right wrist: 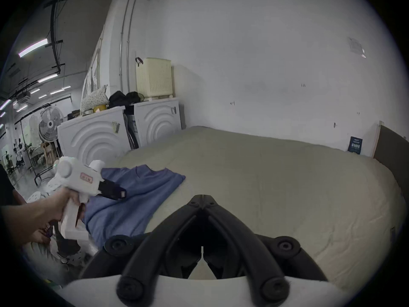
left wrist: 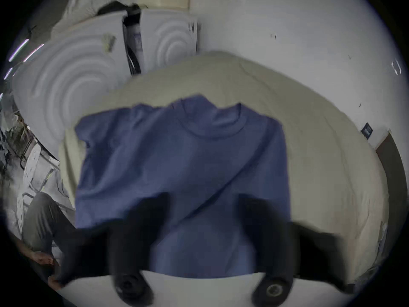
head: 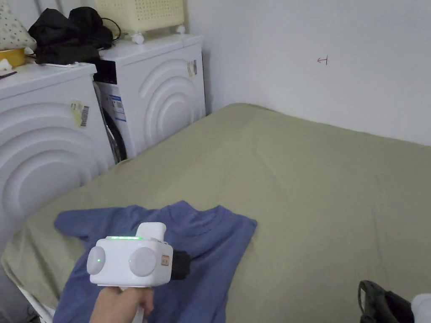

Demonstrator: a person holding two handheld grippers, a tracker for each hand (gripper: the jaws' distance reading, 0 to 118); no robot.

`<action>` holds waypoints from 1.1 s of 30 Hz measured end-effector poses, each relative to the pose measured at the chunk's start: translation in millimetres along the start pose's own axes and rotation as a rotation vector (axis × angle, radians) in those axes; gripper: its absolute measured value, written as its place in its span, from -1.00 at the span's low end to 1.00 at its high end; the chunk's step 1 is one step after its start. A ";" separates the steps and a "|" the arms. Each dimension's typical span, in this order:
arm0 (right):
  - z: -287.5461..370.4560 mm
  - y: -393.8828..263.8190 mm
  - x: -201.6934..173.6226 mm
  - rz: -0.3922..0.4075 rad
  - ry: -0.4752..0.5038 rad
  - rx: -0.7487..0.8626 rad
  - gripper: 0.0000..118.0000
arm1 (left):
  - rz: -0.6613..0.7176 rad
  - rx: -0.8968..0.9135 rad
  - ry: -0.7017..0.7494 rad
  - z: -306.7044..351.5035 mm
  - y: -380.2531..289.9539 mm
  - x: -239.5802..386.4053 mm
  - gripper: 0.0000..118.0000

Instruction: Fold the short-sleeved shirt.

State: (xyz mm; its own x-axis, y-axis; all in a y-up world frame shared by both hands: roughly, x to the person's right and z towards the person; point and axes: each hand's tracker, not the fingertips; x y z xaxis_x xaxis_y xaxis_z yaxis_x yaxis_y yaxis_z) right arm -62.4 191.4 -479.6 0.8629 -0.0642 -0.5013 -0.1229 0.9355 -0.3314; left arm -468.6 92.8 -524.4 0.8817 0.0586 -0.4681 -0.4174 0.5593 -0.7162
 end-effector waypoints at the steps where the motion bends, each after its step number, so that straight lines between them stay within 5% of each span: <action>1: -3.8 -3.1 2.1 0.006 -0.008 -0.017 -0.98 | 0.008 -0.040 -0.010 -11.4 2.1 -0.9 0.89; 6: -9.3 -13.8 11.2 0.008 -0.030 -0.057 -0.98 | -0.047 -0.094 0.017 -43.7 1.6 7.5 1.00; 10: -1.8 -15.7 19.1 0.006 -0.048 -0.069 -0.98 | -0.092 -0.118 0.030 -52.7 -1.7 12.8 0.81; 11: 2.7 -15.4 21.7 0.006 -0.052 -0.071 -0.98 | -0.110 -0.119 0.023 -44.9 1.2 13.4 0.50; 13: 14.3 -15.8 27.7 0.003 -0.065 -0.064 -0.98 | -0.150 -0.060 0.040 -24.6 6.5 17.2 -1.00; 21: 90.8 -18.6 69.4 -0.023 -0.184 -0.038 -0.98 | -0.241 0.046 -0.032 48.0 20.1 51.9 -1.00; 33: 216.2 -32.3 153.4 -0.119 -0.449 -0.007 -0.98 | -0.607 0.241 -0.433 180.4 15.7 331.9 -1.00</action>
State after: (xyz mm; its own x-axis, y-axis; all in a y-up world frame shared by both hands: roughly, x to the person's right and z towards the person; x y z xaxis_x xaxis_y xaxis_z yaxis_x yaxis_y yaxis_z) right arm 179.9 226.4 -373.0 0.9978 -0.0131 -0.0643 -0.0118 0.9280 -0.3723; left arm -142.9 270.2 -597.6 0.9684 -0.0254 0.2482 0.1806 0.7579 -0.6269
